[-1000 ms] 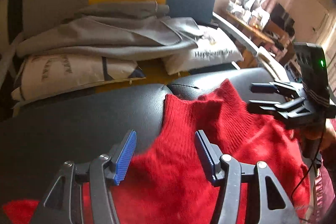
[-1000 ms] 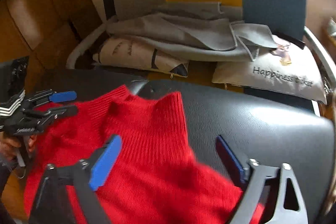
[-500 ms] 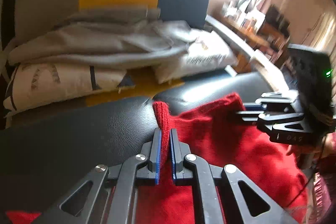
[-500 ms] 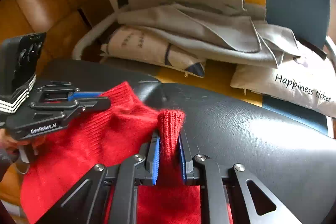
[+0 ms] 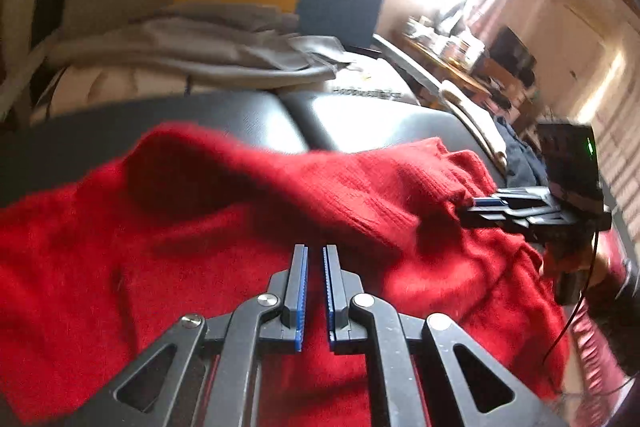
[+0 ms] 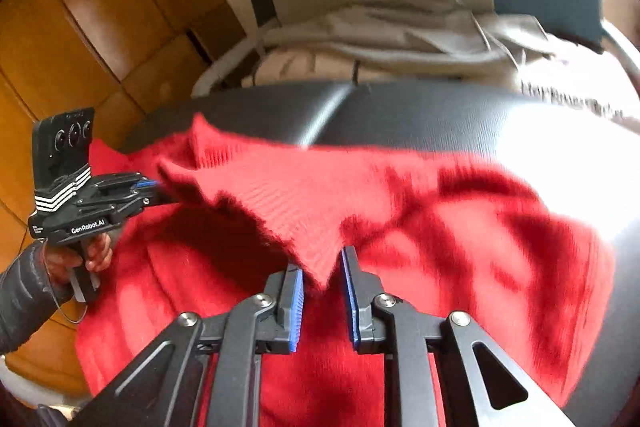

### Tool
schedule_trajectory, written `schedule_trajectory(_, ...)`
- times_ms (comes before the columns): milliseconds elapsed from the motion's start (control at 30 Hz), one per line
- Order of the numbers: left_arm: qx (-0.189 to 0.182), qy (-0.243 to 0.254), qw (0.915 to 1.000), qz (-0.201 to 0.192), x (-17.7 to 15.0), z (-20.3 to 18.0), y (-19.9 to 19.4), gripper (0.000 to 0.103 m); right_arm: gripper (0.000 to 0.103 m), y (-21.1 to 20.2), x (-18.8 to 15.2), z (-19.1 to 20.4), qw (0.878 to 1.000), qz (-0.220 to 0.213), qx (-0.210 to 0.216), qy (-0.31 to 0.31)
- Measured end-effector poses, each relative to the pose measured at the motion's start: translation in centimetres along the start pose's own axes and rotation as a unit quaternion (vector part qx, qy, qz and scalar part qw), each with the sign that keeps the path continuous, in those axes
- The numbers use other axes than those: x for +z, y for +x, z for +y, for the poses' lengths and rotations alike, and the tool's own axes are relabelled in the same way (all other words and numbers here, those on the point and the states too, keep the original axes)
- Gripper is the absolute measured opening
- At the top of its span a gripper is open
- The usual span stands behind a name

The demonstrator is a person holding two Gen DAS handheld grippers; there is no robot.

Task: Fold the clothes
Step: 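Lay the sleeve across the body and open both tools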

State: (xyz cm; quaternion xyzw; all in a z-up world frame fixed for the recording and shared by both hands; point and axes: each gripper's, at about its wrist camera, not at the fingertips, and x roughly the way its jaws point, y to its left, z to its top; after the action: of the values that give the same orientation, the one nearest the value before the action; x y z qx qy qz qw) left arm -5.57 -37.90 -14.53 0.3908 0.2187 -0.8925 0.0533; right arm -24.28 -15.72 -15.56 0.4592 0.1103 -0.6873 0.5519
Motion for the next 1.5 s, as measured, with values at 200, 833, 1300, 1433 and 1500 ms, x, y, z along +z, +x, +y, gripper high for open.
schedule_trajectory(200, -0.010, -0.066, 0.9969, -0.040, 1.7, 0.2, -1.6, 0.021, 0.062, -3.3, 0.5, 2.2, 0.999, -0.041, -0.010, -0.018)
schedule_trajectory(833, 0.068, 0.006, 0.9969, -0.040, 0.0, -3.0, 0.3, 0.023, 0.075, 1.2, -0.7, 3.5, 0.997, -0.070, -0.003, 0.045)
schedule_trajectory(1300, 0.057, -0.011, 0.9980, 0.023, -18.1, -5.2, -10.8, 0.023, 0.093, -7.9, -18.4, 10.3, 0.999, 0.035, 0.018, 0.020)
schedule_trajectory(1433, 0.081, -0.010, 0.9961, 0.033, -21.4, -5.5, -11.7, 0.023, 0.100, -8.3, -21.5, 10.8, 0.999, 0.032, 0.001, 0.024)
schedule_trajectory(1500, 0.089, -0.013, 0.9956, 0.026, -22.4, -5.6, -12.5, 0.023, 0.100, -8.7, -22.5, 10.8, 0.999, 0.024, -0.003, 0.028)
